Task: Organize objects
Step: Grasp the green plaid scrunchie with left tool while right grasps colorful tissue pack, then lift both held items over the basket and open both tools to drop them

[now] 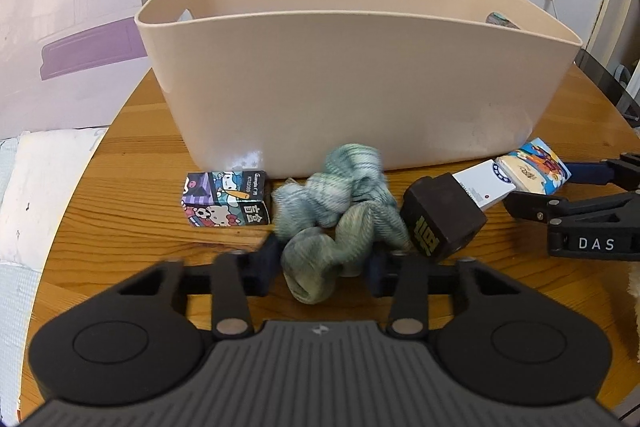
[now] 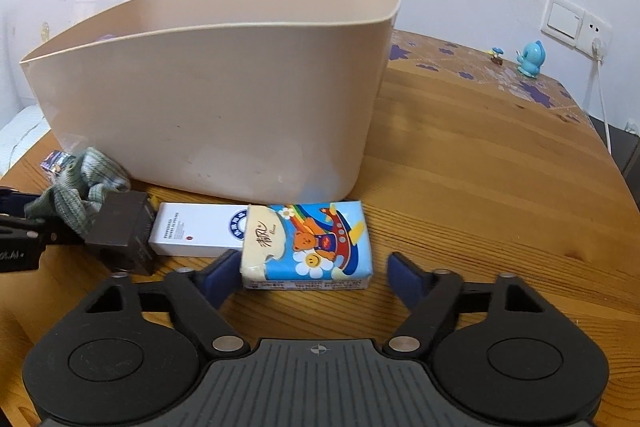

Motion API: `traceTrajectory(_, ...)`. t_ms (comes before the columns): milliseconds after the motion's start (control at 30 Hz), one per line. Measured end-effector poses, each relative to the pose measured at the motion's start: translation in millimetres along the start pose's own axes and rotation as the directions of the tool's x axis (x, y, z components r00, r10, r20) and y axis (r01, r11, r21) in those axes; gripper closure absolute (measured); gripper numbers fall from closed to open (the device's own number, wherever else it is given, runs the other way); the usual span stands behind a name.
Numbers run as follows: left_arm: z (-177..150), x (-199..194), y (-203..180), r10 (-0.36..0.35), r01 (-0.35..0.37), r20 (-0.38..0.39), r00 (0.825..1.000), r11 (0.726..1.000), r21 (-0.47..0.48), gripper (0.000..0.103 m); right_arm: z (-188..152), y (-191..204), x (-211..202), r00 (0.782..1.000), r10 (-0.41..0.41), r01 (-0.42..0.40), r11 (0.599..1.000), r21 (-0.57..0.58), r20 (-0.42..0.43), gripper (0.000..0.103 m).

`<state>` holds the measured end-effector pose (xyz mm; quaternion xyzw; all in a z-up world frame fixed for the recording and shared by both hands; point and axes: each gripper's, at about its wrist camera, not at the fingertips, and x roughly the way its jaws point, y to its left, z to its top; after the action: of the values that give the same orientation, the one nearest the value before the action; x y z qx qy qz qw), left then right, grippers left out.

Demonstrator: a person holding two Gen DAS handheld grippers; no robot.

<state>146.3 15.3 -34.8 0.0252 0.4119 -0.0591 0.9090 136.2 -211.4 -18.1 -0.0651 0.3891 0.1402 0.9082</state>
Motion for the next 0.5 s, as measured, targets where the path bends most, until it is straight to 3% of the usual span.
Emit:
traceTrajectory(33, 0, -1, 0, -0.002, 0.002, 0.0, 1.0, 1.0, -0.003, 0.072, 0, 1, -2, 1.0, 0.005, -0.005, 1.0, -0.003, -0.002, 0.041)
traceTrajectory(167, 1, -1, 1, 0.001, -0.001, -0.002, 1.0, 1.0, -0.007, 0.082, -1, 5, -6, 1.0, 0.0, 0.0, 1.0, -0.018, -0.005, 0.043)
traceTrajectory(500, 2, -25, 11, 0.02, -0.019, 0.05, 0.999, 1.0, -0.021, 0.083, -3, 5, -33, 1.0, 0.015, -0.015, 1.0, -0.019, 0.016, 0.043)
